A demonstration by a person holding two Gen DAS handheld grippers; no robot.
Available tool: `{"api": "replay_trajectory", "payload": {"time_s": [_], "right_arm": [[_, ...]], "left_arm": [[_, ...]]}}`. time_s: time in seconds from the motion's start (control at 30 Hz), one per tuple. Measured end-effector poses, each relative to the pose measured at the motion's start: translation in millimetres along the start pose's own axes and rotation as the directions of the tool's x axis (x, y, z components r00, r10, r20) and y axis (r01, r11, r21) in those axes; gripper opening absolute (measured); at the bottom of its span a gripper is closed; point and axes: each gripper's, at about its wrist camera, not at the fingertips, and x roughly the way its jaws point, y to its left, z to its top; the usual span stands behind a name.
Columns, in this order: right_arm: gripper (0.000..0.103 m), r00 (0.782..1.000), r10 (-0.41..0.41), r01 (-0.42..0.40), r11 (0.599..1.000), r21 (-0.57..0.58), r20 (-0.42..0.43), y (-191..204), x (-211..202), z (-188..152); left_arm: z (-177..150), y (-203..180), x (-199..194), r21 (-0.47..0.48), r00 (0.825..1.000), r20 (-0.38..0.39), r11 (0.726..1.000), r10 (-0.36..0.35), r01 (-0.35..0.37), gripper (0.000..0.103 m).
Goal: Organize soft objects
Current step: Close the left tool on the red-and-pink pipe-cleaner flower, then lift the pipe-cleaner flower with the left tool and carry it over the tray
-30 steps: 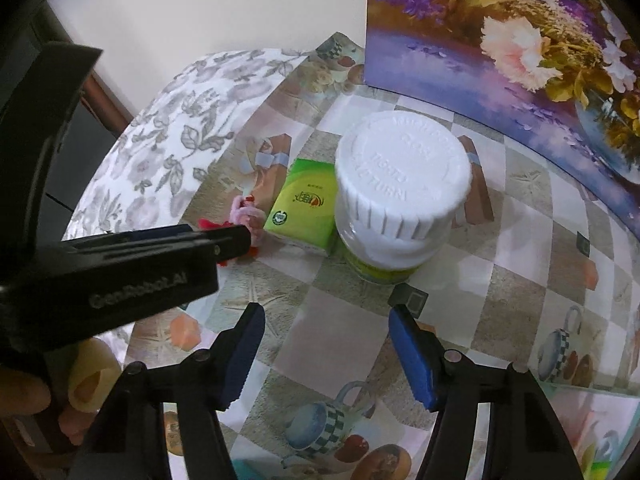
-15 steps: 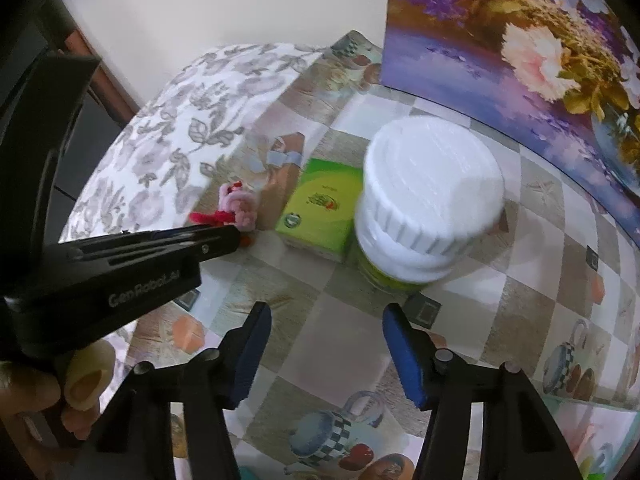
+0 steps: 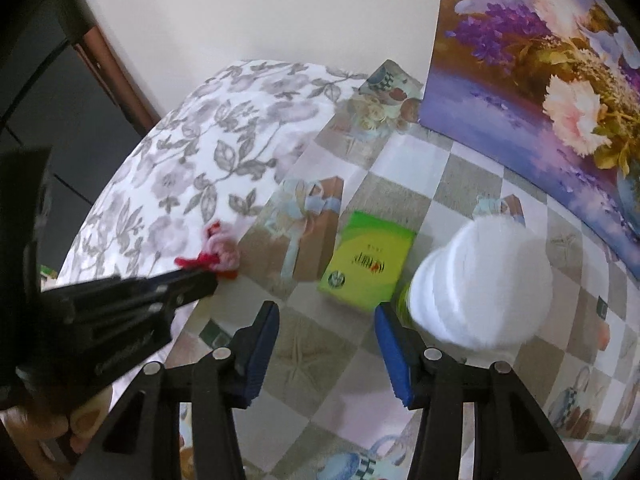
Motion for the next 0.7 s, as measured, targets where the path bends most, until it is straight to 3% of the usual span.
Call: {"api": "replay_trajectory", "payload": {"time_s": [0.7], "right_arm": [[0.054, 0.988, -0.154, 0.154, 0.988, 0.021, -0.005, -2, 26, 14]], "left_arm": [[-5, 1, -2, 0.027, 1.0, 0.012, 1.0, -0.004, 0.004, 0.012]]}}
